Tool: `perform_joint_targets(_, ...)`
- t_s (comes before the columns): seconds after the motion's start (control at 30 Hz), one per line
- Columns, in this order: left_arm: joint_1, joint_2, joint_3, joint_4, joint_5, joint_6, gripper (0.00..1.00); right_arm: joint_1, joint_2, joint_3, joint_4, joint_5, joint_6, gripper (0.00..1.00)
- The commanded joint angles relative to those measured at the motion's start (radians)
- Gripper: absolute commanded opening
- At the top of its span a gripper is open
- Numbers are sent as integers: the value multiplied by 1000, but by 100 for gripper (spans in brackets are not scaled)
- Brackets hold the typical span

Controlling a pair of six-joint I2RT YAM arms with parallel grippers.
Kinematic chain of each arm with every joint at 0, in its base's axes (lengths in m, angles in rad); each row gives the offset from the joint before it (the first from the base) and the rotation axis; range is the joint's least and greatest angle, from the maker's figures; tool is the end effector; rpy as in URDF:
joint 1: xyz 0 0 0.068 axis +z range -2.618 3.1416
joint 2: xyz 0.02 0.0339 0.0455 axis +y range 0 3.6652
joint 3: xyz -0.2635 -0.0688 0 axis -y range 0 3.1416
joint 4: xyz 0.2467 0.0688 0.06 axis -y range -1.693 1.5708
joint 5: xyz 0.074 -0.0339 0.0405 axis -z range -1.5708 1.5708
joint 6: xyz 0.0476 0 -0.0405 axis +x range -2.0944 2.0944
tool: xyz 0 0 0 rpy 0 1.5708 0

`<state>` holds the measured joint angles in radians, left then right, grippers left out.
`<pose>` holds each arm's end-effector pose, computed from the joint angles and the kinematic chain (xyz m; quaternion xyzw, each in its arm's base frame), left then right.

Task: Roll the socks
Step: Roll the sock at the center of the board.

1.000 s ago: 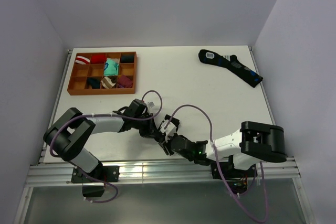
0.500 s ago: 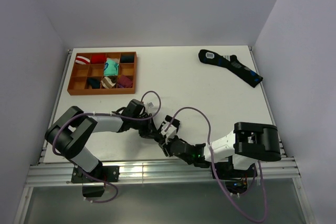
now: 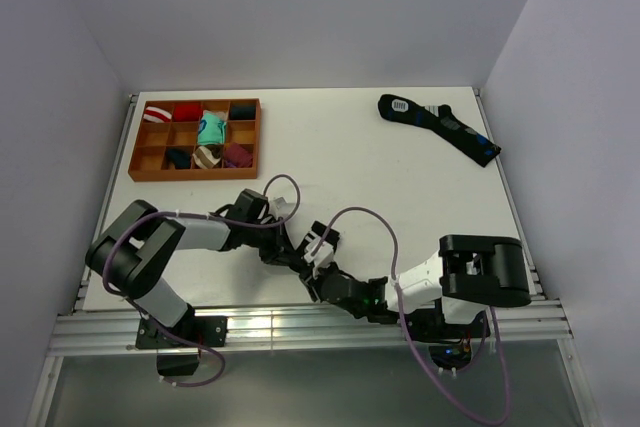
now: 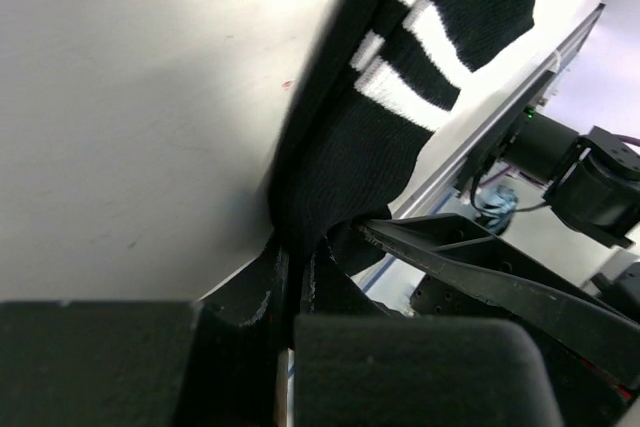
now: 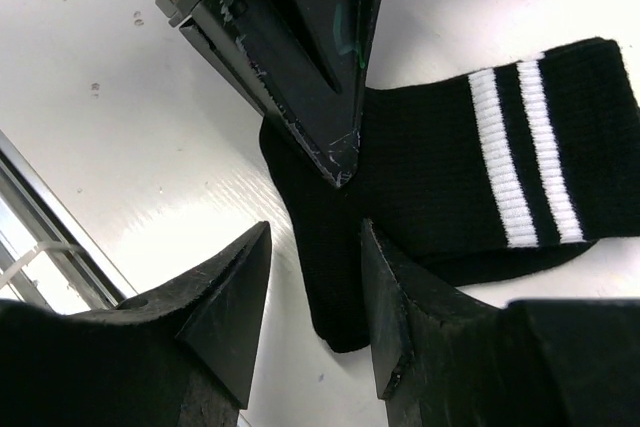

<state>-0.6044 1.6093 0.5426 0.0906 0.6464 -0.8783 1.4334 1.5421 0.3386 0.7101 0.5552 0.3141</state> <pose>0.2014 -0.1739 0.0970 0.0316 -0.9108 0.4116 0.0002 0.0602 0.2520 0.1140 -0.3191 0.7742 0.2273 0.4971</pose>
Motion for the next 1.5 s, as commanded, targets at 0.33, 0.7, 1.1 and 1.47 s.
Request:
perform_joint_targets(0.33,75,75,-56,-131,10,72,0,42,113,60,-66,103,-21,49)
perform_joint_targets(0.7,84,41,-102,-52,62,18,0,41,145,94,-95,111,-21,26)
perform_joint_targets(1.1,103,-86,-141,4,-28,-50,25,-62,27,60,-175,-165,92,17)
perform_joint_targets(1.47,150,-252,-184,86,-88,-60,37,-221,70,114,-258,-441,209,17)
